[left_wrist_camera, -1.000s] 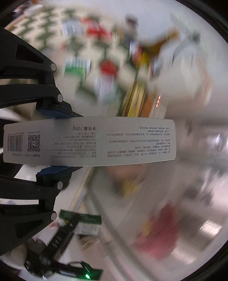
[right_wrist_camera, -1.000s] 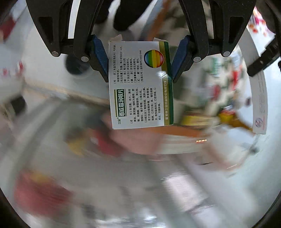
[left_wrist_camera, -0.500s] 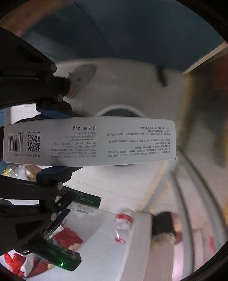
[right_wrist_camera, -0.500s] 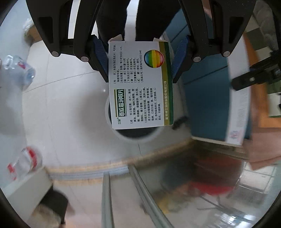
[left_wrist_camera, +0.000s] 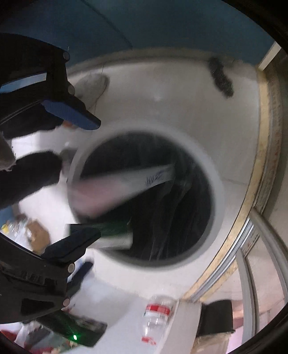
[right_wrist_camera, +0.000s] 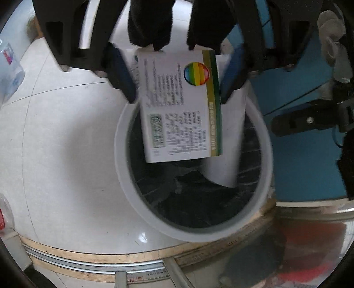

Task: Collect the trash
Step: 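Carry both boxes to the floor bin and open both tools to drop them, then swing both tools back toward the counter, then grasp the clear plastic wrapper with the left tool while the right tool grasps the white tissue, then carry wrapper and tissue over the bin and open both tools to drop them, then swing both tools back toward the counter, then grasp the green medicine sachet with the left tool while the right tool reaches for the white sachet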

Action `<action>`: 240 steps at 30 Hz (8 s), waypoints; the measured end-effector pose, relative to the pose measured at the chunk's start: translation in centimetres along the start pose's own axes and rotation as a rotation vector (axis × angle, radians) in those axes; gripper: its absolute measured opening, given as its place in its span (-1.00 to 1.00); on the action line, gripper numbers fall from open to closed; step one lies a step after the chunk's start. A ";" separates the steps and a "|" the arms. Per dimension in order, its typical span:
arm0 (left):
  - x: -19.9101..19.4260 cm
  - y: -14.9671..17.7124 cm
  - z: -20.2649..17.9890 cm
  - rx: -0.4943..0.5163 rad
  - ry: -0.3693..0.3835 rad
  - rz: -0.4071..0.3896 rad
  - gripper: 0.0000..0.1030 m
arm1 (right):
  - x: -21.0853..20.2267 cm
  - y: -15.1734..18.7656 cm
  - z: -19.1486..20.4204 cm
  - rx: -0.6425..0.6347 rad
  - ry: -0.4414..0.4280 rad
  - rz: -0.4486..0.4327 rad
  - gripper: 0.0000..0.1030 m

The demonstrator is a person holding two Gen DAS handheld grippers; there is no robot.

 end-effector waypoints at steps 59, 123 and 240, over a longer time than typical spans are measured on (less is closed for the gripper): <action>-57.2 31.4 3.8 -0.164 -0.198 -0.803 1.00 | -58.4 22.7 23.4 -0.212 0.047 -0.509 1.00; -45.1 21.9 0.6 0.070 0.055 -0.494 -0.98 | -46.8 14.3 20.5 0.007 -0.002 -0.473 -0.88; -51.4 28.8 38.7 -0.522 -0.182 -0.575 -1.00 | -36.0 16.2 69.6 -0.746 0.119 -0.272 1.00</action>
Point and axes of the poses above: each gripper's, at about its wrist camera, not at the fingertips, and x roughly the way its jaws point, z to its left, y to its underside, the point moved 5 cm from there along x, roughly the way its jaws point, and after that the axes turned 5 degrees about y, right-handed, at the moved point
